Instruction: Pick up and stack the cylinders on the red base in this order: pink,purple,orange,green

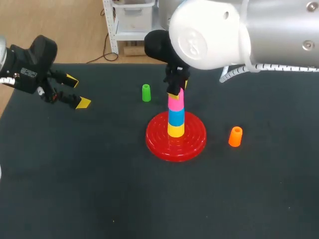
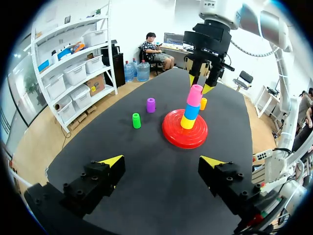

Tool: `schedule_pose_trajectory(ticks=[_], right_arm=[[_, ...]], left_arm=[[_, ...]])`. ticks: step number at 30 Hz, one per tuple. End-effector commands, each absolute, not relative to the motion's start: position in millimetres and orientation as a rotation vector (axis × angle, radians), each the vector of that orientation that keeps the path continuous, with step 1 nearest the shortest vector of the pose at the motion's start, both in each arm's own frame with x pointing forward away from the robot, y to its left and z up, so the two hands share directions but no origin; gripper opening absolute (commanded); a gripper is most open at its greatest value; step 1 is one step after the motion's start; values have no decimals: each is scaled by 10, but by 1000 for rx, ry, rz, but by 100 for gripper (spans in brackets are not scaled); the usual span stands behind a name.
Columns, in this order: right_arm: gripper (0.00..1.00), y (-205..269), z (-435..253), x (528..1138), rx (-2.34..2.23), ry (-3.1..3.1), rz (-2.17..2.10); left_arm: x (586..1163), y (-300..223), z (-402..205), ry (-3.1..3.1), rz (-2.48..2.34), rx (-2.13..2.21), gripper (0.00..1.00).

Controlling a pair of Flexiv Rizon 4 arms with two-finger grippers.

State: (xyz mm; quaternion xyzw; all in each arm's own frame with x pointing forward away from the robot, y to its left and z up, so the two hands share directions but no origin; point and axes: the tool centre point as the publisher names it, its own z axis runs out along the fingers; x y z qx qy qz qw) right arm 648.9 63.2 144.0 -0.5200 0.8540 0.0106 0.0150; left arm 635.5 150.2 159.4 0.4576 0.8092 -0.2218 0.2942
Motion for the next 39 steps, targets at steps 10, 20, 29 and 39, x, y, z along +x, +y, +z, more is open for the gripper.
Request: schedule_pose_trajectory(ticks=[10,20,29,39], right_arm=[[0,660,1327,6409,-1628,2661,34],[0,659,1140,6429,-1594,2728,64],[100,560,1416,6631,-1477,2730,179],[100,500,1562,7075,-1305,2733,194]], left_arm=[[6346,1517,1584,2147,-594,1218,100],[6346,1517,1584,2147,-594,1218,100],[6346,1517,1584,2147,-594,1218,100],[6346,1517,1584,2147,-594,1218,100]])
